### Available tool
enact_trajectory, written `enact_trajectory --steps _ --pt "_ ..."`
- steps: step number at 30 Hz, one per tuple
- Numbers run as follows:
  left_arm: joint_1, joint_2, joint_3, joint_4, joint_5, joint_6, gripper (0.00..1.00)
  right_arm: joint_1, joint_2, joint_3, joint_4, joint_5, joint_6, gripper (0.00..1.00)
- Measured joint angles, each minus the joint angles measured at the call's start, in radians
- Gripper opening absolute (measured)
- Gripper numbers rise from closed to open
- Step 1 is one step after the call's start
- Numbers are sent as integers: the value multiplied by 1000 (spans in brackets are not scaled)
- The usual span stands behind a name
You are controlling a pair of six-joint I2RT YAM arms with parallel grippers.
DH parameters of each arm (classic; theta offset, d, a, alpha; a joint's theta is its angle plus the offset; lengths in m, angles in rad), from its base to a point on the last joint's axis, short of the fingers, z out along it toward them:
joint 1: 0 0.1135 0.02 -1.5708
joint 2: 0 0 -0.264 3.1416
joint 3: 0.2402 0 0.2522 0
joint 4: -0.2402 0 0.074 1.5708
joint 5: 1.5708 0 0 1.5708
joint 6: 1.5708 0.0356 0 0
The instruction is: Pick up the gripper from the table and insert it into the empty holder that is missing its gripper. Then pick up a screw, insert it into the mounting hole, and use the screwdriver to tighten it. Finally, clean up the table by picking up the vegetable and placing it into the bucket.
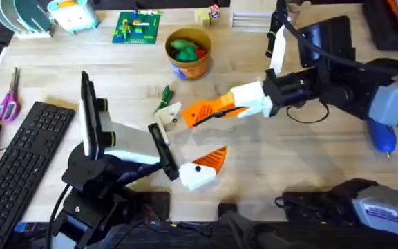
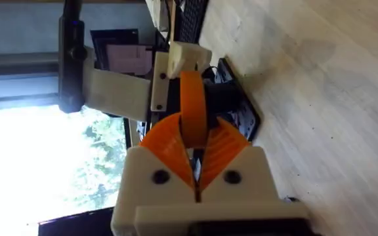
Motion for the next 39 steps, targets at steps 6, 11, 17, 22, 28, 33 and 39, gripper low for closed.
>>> enact_trajectory --steps 6,11,17,22,28,33,39 --pt "0 0 0 0 -5 -4 993 1 74 0 113 -12 77 11" --pt "2 0 0 0 -35 -14 993 14 118 0 190 -26 148 10" --pt "2 0 0 0 -57 -18 993 26 139 0 247 -33 223 10" --pt "1 0 0 1 -65 -18 993 34 141 0 258 -28 263 9" --pt "2 0 0 1 -75 -22 993 69 141 0 296 17 305 9" --pt "9 0 0 1 -104 -23 993 107 141 0 347 70 329 9" --pt "13 3 0 1 -120 -29 993 127 141 0 365 108 347 8"
